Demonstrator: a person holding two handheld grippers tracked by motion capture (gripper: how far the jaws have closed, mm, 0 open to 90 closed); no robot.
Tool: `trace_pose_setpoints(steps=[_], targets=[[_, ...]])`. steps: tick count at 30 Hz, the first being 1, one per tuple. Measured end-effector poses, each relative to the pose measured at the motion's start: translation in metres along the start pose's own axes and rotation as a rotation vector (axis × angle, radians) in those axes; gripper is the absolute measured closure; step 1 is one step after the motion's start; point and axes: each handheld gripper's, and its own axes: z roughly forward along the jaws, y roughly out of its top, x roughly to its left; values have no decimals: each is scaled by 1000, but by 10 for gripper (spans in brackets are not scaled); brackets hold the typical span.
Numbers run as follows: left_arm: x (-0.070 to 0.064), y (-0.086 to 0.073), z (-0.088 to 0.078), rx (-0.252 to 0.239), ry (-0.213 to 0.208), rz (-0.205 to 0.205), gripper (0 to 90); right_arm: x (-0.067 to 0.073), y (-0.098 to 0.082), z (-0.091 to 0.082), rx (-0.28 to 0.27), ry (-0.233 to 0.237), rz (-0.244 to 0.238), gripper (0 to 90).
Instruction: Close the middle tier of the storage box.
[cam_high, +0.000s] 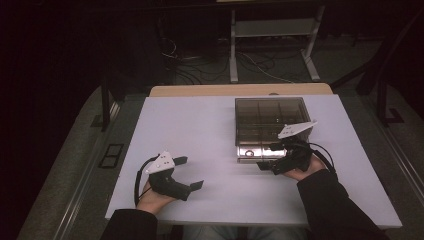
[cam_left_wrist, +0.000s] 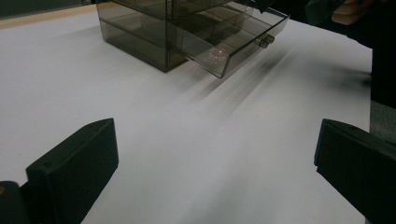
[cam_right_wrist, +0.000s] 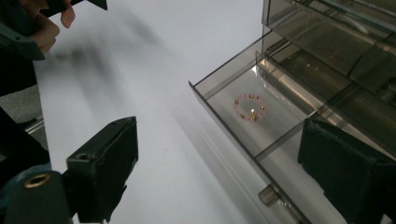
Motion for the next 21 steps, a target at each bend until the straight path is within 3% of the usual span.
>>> trace_pose_setpoints(steps=[21], targets=[[0, 0, 0, 1, 0, 3, 0, 1, -24, -10, 29, 6, 13, 115]])
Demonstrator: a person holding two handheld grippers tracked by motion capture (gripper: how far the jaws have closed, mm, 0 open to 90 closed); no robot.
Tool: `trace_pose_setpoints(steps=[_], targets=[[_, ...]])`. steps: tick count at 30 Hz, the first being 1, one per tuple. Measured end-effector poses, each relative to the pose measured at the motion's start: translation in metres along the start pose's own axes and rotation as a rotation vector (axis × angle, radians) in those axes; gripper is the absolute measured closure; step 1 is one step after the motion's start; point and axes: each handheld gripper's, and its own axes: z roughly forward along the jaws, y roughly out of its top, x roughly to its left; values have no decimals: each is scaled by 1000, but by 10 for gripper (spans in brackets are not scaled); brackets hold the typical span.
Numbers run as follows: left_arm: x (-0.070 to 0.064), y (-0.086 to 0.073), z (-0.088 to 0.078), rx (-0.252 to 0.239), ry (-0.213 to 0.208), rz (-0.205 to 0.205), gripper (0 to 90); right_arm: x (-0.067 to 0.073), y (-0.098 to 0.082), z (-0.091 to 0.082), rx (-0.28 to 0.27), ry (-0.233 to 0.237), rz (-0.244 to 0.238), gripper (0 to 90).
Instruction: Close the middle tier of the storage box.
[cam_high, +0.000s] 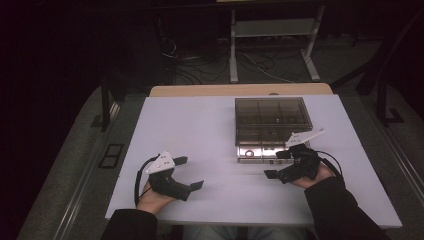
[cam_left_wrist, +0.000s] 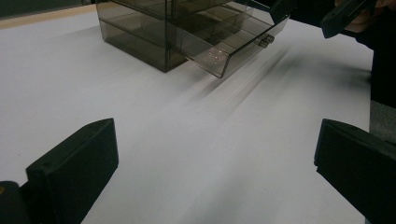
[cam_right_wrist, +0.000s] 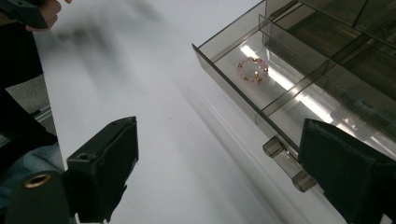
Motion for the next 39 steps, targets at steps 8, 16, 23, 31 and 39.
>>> trace_pose_setpoints(steps=[8, 16, 23, 31, 39], targets=[[0, 0, 0, 3, 0, 2, 0, 0, -5, 1, 13, 6, -6, 116], [0, 0, 0, 3, -1, 2, 0, 0, -10, 1, 35, 15, -6, 116], [0, 0, 0, -1, -1, -1, 0, 0, -15, 1, 58, 26, -16, 117], [0, 0, 0, -2, -1, -1, 0, -1, -19, 0, 85, 53, -16, 173], [0, 0, 0, 0, -2, 0, 0, -4, -22, 3, 109, 51, -15, 281]])
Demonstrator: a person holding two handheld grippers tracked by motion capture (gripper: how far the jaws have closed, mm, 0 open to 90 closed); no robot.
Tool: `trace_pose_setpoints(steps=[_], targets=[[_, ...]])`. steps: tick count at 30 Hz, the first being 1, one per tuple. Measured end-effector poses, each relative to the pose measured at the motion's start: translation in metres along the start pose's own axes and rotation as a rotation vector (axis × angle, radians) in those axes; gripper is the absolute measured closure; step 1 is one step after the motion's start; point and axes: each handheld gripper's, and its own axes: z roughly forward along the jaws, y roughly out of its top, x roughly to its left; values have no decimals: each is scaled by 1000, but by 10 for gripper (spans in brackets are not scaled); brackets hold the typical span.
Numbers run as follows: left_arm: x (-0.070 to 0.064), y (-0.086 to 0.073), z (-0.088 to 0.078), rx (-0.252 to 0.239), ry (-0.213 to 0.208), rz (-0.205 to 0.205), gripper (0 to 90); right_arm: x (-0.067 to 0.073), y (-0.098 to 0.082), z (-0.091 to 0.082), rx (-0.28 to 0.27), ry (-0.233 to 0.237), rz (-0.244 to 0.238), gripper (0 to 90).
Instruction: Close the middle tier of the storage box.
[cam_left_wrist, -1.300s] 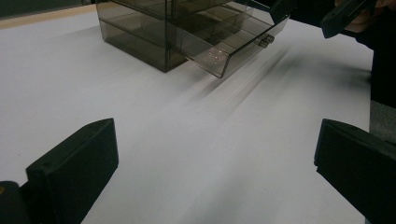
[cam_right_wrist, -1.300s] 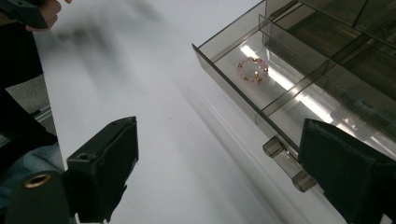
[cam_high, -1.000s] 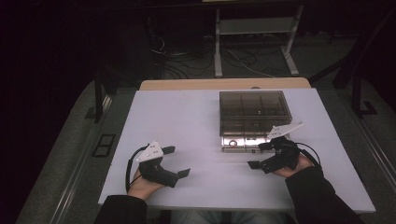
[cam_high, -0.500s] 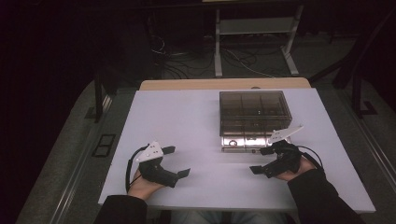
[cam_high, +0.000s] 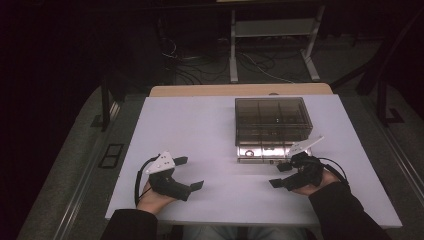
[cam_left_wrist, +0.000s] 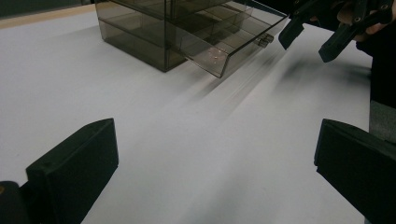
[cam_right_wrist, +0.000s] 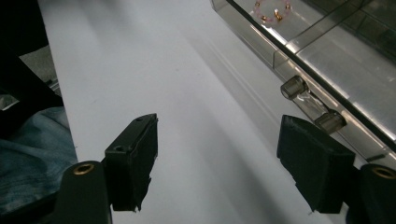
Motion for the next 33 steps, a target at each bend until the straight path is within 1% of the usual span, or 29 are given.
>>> trace_pose_setpoints(steps=[4, 6, 13, 19, 21, 24, 30, 33], targets=[[0, 0, 0, 0, 0, -2, 0, -2, -2, 3, 21, -7, 13, 326], [0, 0, 0, 0, -1, -2, 0, -3, -2, 5, 27, -17, 14, 371], [0, 0, 0, 3, -1, 0, 0, -7, -3, 9, 39, -37, 33, 489], [0, 0, 1, 2, -1, 1, 0, -9, -3, 11, 50, -43, 28, 602], [0, 0, 1, 3, -2, 2, 0, -10, -3, 12, 54, -51, 28, 642], [0, 0, 1, 4, -2, 2, 0, -12, -2, 12, 47, -58, 35, 734], [0, 0, 2, 7, -3, 1, 0, -16, 0, 13, 40, -83, 45, 886], [0, 0, 2, 8, -2, 1, 0, -18, 2, 14, 43, -97, 49, 888]])
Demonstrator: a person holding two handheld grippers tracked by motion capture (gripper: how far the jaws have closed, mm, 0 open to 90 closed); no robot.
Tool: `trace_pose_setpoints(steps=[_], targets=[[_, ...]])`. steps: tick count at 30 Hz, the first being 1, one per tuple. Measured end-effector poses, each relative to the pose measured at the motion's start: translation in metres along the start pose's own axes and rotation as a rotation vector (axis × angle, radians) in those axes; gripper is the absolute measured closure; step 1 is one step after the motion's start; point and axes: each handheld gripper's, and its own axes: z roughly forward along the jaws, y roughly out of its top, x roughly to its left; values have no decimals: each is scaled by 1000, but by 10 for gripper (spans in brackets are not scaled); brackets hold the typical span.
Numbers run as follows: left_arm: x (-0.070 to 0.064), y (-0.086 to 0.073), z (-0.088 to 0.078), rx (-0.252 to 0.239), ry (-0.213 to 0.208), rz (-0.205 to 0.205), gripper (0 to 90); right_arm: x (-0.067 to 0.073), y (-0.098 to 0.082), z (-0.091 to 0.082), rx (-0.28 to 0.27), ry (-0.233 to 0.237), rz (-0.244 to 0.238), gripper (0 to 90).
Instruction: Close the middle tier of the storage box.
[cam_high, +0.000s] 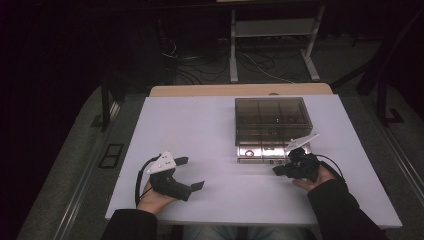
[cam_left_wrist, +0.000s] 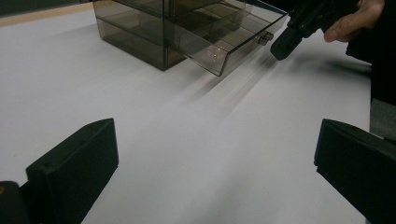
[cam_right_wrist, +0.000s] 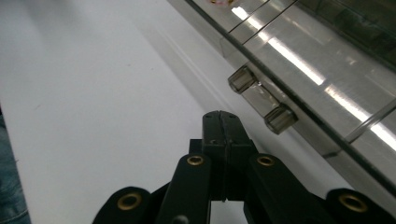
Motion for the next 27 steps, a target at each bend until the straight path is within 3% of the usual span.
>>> trace_pose_setpoints(steps=[14, 27], targets=[[0, 0, 0, 2, 0, 1, 0, -4, 6, 6, 14, -15, 16, 889], [0, 0, 1, 3, -1, 3, 0, -6, 10, 4, -18, -38, 38, 889]])
